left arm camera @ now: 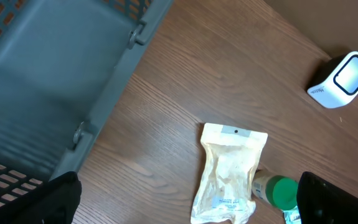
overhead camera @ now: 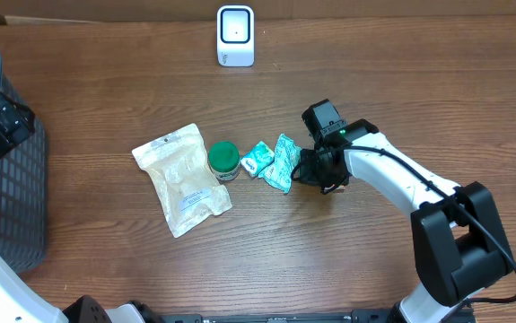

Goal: Scan the item barcode
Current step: 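Close the right gripper on the orange Kleenex pack and lift it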

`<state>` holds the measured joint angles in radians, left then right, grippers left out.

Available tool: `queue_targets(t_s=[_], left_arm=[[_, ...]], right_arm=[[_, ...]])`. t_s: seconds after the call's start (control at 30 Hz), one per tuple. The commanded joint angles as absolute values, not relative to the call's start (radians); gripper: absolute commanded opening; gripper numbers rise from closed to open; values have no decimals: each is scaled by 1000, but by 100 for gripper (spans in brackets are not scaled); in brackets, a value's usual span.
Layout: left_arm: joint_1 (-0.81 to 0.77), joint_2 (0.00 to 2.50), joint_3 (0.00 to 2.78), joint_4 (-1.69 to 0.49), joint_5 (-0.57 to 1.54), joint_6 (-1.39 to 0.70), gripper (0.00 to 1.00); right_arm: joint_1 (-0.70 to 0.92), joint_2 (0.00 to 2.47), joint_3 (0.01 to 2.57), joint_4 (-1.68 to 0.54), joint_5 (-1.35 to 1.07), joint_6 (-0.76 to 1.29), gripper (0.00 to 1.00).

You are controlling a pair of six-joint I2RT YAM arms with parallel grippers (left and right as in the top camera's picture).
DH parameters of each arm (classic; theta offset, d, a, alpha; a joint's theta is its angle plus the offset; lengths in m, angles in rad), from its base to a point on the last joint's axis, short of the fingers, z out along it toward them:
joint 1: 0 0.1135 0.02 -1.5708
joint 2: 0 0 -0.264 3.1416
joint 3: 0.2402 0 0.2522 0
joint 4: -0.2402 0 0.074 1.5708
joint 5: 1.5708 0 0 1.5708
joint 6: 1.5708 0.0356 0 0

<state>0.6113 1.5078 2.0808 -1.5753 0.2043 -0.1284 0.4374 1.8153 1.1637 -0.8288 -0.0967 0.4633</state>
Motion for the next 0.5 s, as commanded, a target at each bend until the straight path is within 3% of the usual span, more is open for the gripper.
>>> queue_targets(t_s=[0.0,0.47], left_arm=[[615,1512,2090,-1574,202,-138,100],[615,1512,2090,-1574,202,-138,100]], right_arm=[[437,1811,1119,-813,-86,448,4],[319,1811,1100,-889,-71,468,4]])
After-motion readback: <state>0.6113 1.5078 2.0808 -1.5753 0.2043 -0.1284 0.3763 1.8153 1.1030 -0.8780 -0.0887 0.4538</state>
